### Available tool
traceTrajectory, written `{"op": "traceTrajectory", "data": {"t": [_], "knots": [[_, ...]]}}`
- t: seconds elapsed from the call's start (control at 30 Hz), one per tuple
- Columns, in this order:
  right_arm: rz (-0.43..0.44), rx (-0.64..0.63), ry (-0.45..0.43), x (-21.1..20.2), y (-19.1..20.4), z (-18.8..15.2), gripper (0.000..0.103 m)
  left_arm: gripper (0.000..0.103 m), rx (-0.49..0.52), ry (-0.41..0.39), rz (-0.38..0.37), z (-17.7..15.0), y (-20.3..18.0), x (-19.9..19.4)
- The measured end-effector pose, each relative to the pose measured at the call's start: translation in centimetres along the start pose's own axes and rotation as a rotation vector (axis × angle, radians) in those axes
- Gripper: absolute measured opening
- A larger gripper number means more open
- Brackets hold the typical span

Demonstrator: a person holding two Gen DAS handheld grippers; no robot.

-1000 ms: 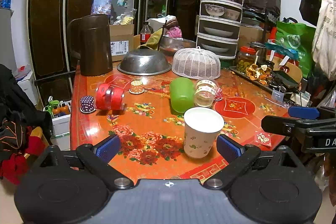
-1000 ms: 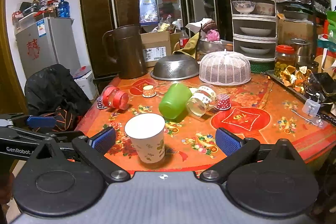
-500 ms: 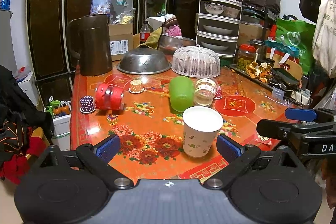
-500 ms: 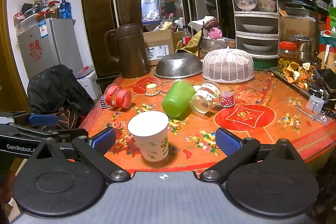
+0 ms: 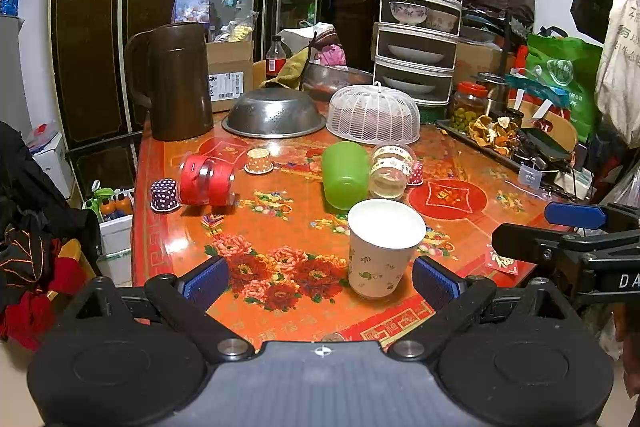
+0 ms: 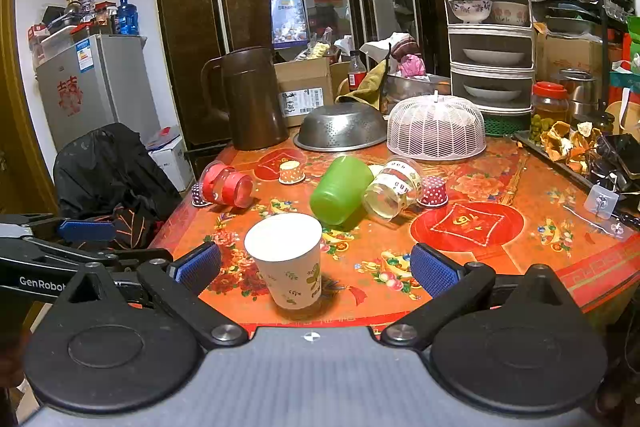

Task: Flip cup upright

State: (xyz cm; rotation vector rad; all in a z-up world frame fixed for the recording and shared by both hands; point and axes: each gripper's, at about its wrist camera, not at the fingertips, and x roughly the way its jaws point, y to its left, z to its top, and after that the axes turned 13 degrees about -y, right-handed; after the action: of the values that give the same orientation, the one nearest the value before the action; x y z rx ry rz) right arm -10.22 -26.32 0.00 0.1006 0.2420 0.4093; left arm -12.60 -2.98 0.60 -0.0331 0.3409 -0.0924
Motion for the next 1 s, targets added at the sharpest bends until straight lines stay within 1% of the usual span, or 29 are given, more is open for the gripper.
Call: {"op": "traceTrajectory", "data": {"t": [0.23, 1.0], "knots": [[0.015, 0.003, -0.004, -0.08, -0.01, 0.04, 0.102, 0.1, -0.001, 0.003, -0.003, -0.05, -0.06, 0.06], [0.025, 0.004, -0.016, -0.06, 0.02, 0.05, 0.102, 0.1, -0.001, 0.005, -0.003, 0.05, -0.18, 0.12]]}}
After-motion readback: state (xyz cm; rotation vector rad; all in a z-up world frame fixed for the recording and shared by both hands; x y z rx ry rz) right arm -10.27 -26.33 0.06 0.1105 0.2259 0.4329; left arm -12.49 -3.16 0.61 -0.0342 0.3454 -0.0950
